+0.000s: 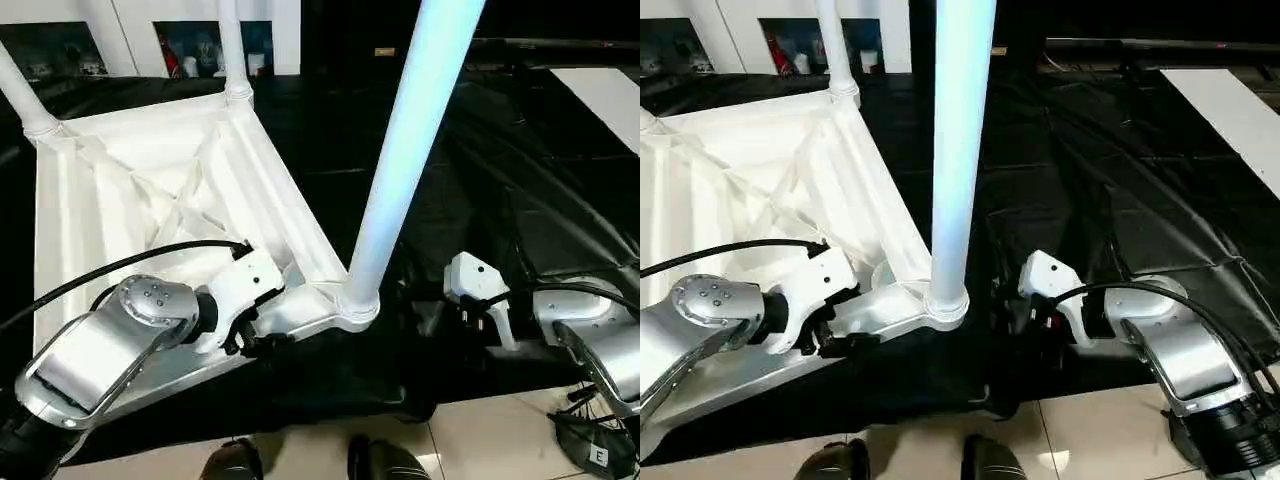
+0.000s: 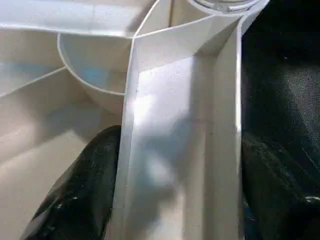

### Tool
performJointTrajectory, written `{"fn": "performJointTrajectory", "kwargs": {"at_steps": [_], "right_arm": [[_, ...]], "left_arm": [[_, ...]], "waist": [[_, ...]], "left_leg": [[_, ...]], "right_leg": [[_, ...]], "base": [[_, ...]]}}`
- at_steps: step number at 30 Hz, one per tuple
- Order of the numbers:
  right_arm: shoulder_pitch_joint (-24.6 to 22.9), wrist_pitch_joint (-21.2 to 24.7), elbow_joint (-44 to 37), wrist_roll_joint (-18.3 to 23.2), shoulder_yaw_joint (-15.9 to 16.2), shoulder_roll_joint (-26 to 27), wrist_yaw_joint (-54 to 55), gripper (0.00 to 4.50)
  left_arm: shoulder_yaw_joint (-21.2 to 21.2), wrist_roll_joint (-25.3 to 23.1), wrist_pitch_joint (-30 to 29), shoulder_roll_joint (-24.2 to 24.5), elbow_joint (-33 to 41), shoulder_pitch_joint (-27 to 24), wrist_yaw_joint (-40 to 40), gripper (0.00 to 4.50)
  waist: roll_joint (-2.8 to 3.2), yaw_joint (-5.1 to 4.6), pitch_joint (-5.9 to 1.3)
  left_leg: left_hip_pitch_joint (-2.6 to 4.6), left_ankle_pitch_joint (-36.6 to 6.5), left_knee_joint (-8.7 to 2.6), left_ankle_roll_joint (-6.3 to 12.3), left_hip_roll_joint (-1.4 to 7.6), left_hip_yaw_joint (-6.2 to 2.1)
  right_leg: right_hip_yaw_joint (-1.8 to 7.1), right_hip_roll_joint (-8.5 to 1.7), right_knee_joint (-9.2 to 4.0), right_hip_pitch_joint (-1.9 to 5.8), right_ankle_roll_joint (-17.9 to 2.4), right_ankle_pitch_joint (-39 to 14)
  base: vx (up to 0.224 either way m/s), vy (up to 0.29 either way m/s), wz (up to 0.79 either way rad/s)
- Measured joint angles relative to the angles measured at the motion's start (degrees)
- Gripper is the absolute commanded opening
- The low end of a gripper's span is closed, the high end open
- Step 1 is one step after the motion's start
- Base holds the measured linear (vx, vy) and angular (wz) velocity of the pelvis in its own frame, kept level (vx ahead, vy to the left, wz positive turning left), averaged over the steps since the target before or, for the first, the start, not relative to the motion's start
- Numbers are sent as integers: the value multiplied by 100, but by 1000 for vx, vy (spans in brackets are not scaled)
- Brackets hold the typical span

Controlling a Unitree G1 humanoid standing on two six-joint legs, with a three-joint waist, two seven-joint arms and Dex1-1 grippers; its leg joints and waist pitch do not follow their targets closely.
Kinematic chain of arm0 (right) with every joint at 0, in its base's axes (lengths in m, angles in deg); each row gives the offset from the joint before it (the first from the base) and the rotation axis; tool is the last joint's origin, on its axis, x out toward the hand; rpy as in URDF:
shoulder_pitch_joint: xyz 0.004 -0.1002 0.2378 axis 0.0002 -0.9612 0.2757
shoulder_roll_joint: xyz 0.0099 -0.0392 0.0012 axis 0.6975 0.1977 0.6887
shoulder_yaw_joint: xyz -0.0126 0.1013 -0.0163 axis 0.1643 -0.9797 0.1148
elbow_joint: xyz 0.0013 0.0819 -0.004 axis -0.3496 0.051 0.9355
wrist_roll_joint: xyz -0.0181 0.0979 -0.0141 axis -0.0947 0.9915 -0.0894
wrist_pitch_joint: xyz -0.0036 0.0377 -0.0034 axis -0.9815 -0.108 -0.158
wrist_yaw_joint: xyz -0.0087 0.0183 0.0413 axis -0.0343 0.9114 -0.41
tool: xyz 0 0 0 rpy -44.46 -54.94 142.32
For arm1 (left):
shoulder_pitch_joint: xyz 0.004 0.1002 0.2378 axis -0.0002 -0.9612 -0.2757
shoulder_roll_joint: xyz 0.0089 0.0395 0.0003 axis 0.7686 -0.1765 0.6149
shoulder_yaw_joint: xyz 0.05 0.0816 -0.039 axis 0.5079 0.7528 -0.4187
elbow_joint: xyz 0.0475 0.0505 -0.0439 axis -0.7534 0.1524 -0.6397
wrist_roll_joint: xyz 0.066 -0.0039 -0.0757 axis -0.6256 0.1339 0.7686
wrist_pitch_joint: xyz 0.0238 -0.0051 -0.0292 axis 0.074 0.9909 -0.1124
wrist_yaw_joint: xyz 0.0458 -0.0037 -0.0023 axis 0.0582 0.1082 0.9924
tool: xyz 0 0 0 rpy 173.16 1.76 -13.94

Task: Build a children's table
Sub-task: Rotate table base

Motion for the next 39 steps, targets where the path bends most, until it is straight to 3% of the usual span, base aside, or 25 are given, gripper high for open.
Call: {"fn": "performJointTrajectory", "kwargs": {"at_steps": [12, 20, 28, 31, 39], "right_arm": [[-7, -50, 1, -46, 5, -11, 68, 450], [-72, -59, 0, -48, 6, -35, 68, 450], [-127, -60, 0, -48, 5, -105, 80, 450], [-134, -69, 0, -48, 4, -107, 103, 450], [-129, -96, 1, -50, 2, -106, 181, 450]], "left_arm": [[112, -400, 2074, -175, -1321, 165, 325, 303], [299, -728, 3611, -246, -2258, 453, 719, 303], [325, -809, 4032, -321, -2566, 561, 902, 303], [222, -692, 3973, -269, -2556, 544, 1142, 373], [-185, -265, 3970, -267, -1974, 472, 1258, 414]], "waist": [[0, 31, 0], [6, 140, -3], [24, 153, -14], [25, 144, -14], [25, 123, -14]], "left_leg": [[-11, 0, 0, 0, -2, -7], [-34, 1, 0, 1, -2, -8], [-35, 1, 2, 1, 1, -5], [-35, 1, 2, 1, 4, -5], [-35, 1, 4, 1, 4, 1]], "right_leg": [[-2, 1, -9, -1, 0, 0], [1, -1, -10, -1, 0, 0], [0, -3, 4, 5, -4, 3], [-1, -1, 7, 4, -3, 2], [2, -2, 5, 4, -24, 14]], "base": [[0, 0, 0], [0, 0, 0], [0, 0, 0], [0, 0, 0], [0, 0, 0]]}}
